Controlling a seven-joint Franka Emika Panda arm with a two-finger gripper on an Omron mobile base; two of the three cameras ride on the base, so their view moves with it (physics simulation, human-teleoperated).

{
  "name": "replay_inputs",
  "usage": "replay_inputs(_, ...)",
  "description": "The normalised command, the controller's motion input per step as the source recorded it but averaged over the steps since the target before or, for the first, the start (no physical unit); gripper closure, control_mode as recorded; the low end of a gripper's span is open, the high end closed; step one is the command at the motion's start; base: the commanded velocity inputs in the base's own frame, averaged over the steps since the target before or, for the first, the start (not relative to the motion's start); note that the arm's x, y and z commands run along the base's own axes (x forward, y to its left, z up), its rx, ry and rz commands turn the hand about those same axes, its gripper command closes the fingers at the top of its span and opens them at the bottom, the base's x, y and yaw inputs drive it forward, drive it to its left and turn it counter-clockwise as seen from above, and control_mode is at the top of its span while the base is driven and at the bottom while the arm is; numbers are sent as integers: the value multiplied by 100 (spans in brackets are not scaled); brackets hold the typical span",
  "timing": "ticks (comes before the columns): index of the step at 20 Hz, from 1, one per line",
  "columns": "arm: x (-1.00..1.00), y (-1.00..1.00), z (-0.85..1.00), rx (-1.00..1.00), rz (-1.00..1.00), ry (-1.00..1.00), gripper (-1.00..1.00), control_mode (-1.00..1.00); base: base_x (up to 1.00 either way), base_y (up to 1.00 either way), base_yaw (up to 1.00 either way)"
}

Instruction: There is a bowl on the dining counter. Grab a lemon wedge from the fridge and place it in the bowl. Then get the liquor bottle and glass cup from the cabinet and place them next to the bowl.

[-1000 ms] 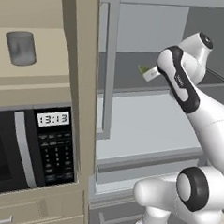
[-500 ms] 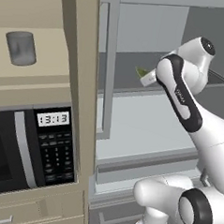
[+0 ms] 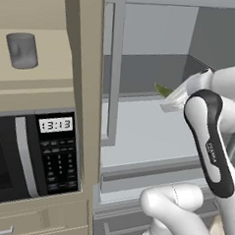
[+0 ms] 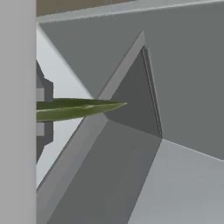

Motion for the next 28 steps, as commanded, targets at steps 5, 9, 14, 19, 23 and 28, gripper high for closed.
replay_inputs(5, -100, -12, 0, 1, 0, -16, 100, -100, 0, 0, 0)
replay_inputs(9, -97, -2, 0, 0, 0, -15, 100, -100, 0, 0, 0)
replay_inputs(14, -39, 2, 0, 0, 0, 0, 100, -100, 0, 0, 0)
replay_inputs(19, -40, 1, 0, 0, 0, -3, 100, -100, 0, 0, 0)
replay_inputs(23, 0, 0, 0, 0, 0, 0, 100, 100, -80, 1, 0)
replay_inputs(28, 0, 0, 0, 0, 0, 0, 100, 100, -100, 8, 0)
